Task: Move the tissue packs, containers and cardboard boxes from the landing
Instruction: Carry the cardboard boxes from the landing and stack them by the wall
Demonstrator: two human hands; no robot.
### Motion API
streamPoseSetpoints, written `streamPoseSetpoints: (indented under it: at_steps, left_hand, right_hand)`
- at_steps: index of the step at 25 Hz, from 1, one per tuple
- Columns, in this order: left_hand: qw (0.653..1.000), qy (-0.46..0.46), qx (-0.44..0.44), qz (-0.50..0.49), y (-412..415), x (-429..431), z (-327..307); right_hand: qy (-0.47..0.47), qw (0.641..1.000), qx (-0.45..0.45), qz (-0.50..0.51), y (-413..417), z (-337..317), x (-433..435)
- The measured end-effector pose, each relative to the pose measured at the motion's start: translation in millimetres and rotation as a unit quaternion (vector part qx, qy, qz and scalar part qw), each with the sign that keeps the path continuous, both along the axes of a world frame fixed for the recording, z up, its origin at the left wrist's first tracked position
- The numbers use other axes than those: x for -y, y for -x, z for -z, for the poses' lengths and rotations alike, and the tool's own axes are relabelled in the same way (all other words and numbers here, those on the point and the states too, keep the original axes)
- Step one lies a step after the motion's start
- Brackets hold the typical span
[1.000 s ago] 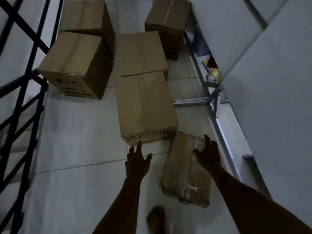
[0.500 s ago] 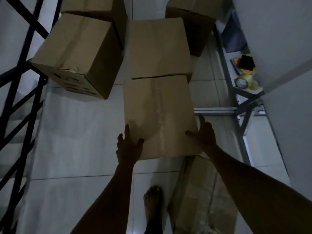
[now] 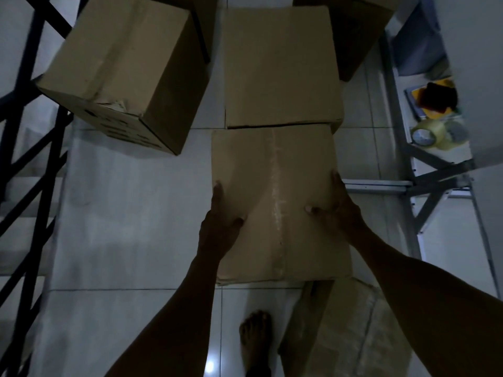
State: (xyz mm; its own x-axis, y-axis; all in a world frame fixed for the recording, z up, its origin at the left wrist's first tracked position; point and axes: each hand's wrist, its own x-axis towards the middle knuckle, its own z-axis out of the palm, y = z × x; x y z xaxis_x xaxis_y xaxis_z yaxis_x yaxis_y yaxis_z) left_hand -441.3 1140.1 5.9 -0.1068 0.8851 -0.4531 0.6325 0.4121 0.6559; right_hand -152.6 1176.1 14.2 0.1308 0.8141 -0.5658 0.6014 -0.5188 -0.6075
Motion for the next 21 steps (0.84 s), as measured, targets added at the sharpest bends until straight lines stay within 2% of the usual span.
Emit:
streamPoseSetpoints:
  at_steps: [7,13,17,21]
  left_hand:
    - [0.998,-0.006,-0.042,-0.039,14.0,10.4,-11.1]
    - [0.995,-0.001,-0.051,-0.086,57.9,40.2,-54.8]
    - [0.984,-0.020,-0.054,-0.169,94.6,109.0,-103.1]
    - [0.955,-0.042,-0.037,-0.292,132.9,235.8,-151.8]
  right_hand:
    - [-0.011,0.999,-0.014,-0.029,18.6,-15.0,1.8]
    - [-0.022,0.996,-0.015,-0.082,65.1,-55.2,13.1]
    - [-0.054,0.987,-0.028,-0.150,114.9,-99.0,52.2]
    - [-0.071,0.967,-0.026,-0.243,177.1,-153.8,133.3]
